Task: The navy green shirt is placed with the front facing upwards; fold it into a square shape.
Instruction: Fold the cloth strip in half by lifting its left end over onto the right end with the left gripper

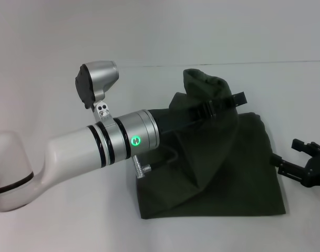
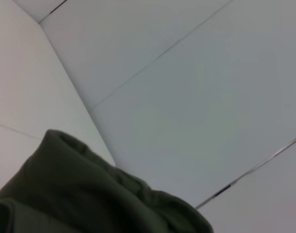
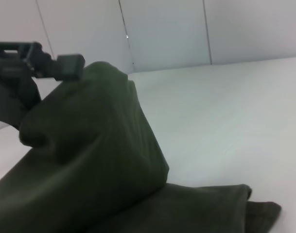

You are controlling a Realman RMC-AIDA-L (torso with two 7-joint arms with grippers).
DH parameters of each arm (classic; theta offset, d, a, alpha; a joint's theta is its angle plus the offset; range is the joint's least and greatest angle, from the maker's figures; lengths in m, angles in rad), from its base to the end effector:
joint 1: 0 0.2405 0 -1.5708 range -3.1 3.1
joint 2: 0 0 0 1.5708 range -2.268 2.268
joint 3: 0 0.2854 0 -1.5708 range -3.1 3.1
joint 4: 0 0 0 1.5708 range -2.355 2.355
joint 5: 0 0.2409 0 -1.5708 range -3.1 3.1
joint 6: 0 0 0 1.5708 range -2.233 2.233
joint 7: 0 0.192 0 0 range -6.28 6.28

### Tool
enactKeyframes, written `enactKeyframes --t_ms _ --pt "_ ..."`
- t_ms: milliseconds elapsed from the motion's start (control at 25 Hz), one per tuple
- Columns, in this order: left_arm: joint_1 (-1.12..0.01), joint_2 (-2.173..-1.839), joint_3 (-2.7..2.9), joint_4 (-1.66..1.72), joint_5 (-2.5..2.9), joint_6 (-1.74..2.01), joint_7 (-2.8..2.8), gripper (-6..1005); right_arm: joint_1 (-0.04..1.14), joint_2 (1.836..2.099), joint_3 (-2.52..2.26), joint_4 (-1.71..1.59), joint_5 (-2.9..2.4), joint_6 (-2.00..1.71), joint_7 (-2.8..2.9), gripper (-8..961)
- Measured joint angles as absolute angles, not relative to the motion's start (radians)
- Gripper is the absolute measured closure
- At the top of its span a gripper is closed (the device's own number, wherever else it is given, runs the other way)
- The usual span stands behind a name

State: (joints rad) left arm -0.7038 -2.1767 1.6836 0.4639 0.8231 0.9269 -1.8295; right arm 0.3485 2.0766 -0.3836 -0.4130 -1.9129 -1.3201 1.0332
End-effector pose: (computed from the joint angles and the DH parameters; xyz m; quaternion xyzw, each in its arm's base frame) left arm -0.1340 0.4265 -0.1922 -0.7789 -0.5012 -0.3751 0.0357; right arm 0.4045 0.3432 -0.0477 -0.8474 0.3134 0.2515 0.3469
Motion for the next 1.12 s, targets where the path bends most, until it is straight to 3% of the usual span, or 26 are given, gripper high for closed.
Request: enactKeyframes --t_ms 440,520,1120 --pt "-0.705 -2.177 1.74 0.483 0.739 0.959 -1.839 311 0.321 2.064 -0.301 -0.445 -1.913 -1.357 1.034 67" --pt "-0.705 -2.177 1.765 0.485 0.712 0.975 -1.84 96 0.318 2.063 -0.285 -0.451 -1.913 -1.364 1.035 67" --pt "-0.696 -2.172 1.766 0.49 0.649 1.044 -1.832 74 0.335 2.063 -0.232 -0.535 -1.92 -1.466 1.075 68"
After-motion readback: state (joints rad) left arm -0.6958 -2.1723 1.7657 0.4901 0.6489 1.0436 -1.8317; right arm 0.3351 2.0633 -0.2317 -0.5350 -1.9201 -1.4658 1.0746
